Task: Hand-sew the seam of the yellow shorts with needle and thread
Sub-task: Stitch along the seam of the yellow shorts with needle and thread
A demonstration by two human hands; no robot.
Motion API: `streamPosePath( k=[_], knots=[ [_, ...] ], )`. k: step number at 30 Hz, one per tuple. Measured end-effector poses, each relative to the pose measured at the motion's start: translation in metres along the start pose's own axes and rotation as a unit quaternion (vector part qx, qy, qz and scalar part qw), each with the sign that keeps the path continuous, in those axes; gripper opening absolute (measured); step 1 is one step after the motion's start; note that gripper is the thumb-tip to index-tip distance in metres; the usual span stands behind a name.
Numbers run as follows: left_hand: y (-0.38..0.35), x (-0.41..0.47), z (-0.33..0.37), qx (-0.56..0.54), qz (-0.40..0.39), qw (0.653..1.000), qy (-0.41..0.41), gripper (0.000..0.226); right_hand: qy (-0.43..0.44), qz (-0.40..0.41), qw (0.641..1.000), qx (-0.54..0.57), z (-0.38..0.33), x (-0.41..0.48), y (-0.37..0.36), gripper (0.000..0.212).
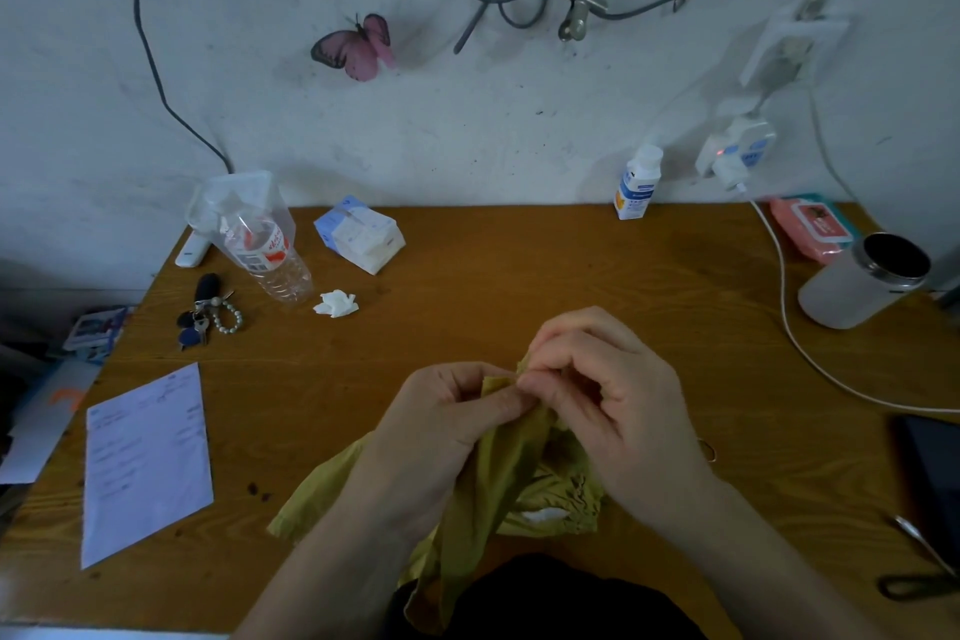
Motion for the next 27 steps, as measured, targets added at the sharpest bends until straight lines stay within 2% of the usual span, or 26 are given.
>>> streamPosePath(
  k=[4, 8, 14, 16, 19, 22, 27],
  knots=[
    [0.001, 0.001, -0.003, 0.013, 0.024, 1.000, -0.003, 0.017, 0.001, 0.060, 0.998, 0.003, -0.001, -0.003, -0.004, 0.019],
    [0.001, 0.000, -0.004, 0.020, 0.044, 0.999, -0.014, 0.008, -0.009, 0.044, 0.999, -0.029, 0.004, -0.005, -0.008, 0.023],
    [-0.005, 0.001, -0.005, 0.068, 0.040, 0.997, -0.020, 0.018, 0.027, 0.054, 0.994, -0.096, 0.002, -0.006, -0.016, 0.025],
    [-0.005, 0.002, -0.004, 0.049, 0.031, 0.998, -0.010, 0.022, 0.044, 0.063, 0.993, -0.086, 0.001, -0.005, -0.016, 0.024],
    [-0.006, 0.002, -0.002, -0.011, -0.002, 1.000, 0.017, 0.011, 0.053, 0.070, 0.994, -0.059, 0.001, -0.003, -0.017, 0.022],
    [-0.007, 0.001, -0.001, -0.051, -0.025, 0.998, 0.033, 0.017, 0.051, 0.075, 0.996, -0.023, 0.001, -0.002, -0.022, 0.019],
    [-0.012, 0.000, -0.004, -0.145, -0.033, 0.987, 0.067, 0.012, 0.045, 0.153, 0.987, 0.016, 0.000, -0.005, -0.026, 0.015]
  ],
)
Point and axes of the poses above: each hand's wrist, its own x-axis towards the middle knuckle, its own y-axis out of the back of the hand, z = x × y, the point moved 3 cm from there along x, towards the middle knuckle, and after that the axes turned 7 degrees about -x, right-handed, at the moved point
